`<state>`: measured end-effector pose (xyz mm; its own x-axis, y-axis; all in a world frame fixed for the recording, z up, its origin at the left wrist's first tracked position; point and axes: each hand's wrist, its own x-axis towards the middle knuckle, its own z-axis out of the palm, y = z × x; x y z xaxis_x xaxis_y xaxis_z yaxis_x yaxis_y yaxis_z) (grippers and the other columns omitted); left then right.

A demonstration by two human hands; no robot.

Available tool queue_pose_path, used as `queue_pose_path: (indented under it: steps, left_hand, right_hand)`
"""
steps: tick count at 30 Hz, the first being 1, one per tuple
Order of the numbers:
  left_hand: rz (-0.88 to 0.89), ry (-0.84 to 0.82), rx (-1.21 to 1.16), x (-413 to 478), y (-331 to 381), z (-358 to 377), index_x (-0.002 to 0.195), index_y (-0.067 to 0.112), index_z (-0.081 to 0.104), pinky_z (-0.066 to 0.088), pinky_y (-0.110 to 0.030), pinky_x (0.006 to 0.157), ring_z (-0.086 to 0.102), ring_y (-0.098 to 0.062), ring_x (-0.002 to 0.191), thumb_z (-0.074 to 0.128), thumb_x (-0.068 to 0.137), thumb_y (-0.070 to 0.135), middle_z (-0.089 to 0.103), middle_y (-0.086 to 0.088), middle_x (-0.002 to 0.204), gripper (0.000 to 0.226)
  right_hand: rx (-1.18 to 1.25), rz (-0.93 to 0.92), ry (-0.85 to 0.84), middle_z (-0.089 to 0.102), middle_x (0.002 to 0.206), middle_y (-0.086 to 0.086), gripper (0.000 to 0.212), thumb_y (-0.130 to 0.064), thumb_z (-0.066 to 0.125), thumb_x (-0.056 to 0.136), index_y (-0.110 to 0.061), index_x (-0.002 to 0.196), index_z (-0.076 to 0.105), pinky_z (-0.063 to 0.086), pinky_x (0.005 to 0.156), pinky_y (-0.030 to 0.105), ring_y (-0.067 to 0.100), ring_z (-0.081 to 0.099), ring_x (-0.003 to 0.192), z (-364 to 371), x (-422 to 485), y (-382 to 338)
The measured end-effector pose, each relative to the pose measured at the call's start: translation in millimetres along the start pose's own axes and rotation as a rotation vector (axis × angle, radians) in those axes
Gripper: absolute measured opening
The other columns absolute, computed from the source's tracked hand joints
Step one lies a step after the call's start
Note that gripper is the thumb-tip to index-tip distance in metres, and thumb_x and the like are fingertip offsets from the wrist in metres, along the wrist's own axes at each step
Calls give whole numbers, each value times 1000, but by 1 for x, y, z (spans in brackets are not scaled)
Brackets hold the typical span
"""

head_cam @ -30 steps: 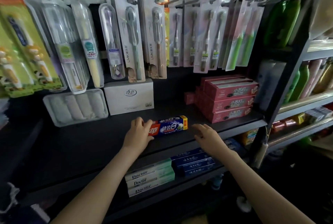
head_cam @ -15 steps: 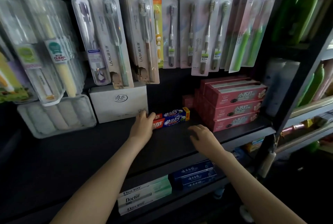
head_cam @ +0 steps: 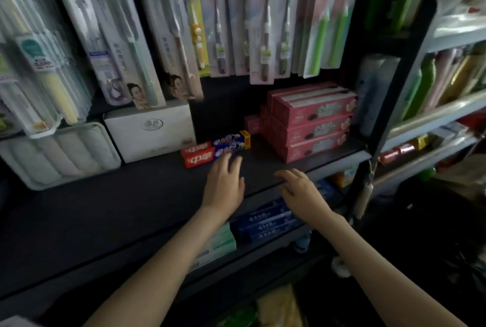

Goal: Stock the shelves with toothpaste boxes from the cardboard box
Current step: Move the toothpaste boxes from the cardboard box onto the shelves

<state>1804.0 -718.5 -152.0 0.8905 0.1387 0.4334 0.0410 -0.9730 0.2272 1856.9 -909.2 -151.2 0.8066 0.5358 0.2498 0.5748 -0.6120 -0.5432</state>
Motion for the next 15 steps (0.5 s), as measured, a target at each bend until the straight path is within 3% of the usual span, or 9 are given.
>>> queue_pose_path:
  steps: [3,6,11,15]
  left_hand:
    - [142,-158,-172,-40,73,26,140,10,42,34,-30,105,37,-23,132,49,97,23,40,-7,143,45]
    - [218,-427,-270,-77,140,67,144,15,35,44,-28,94,42,-17,128,43,100,30,38,1,143,46]
    - [335,-817,-314,-146,239,147,143,16,36,40,-28,96,41,-19,128,42,101,31,38,0,143,45]
    - [489,-1002,-276,-234,312,226,140,15,40,42,-27,94,46,-20,124,45,99,29,42,-2,139,44]
  right_hand:
    - [10,50,49,57,116,5,33,-8,49,93,-11,125,56,39,92,30,23,48,111,-5,-52,31]
    - [14,191,48,59,108,6,32,-10,54,87,-11,118,60,40,91,32,27,53,106,-10,-125,79]
    - [71,616,51,56,117,5,33,-17,57,92,-12,124,56,39,98,31,22,49,115,-17,-291,173]
    - [251,1062,66,53,123,4,36,-19,53,95,-13,131,51,37,99,28,19,46,120,13,-463,245]
